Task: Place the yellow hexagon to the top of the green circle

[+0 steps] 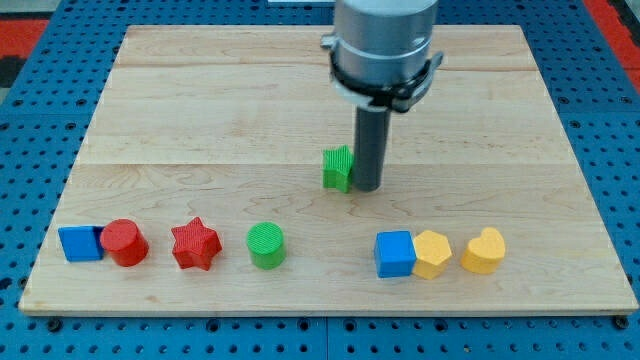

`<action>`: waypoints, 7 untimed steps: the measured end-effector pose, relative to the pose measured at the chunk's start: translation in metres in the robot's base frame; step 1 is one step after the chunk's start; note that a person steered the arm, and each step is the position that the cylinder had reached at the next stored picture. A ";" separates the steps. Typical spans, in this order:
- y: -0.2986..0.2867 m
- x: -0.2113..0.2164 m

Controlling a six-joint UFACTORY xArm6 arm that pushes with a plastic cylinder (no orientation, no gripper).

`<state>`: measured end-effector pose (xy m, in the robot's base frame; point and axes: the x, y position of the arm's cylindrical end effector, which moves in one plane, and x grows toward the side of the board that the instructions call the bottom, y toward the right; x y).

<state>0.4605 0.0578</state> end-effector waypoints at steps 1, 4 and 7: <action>0.003 -0.018; -0.006 -0.005; 0.212 0.094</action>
<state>0.5541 0.2700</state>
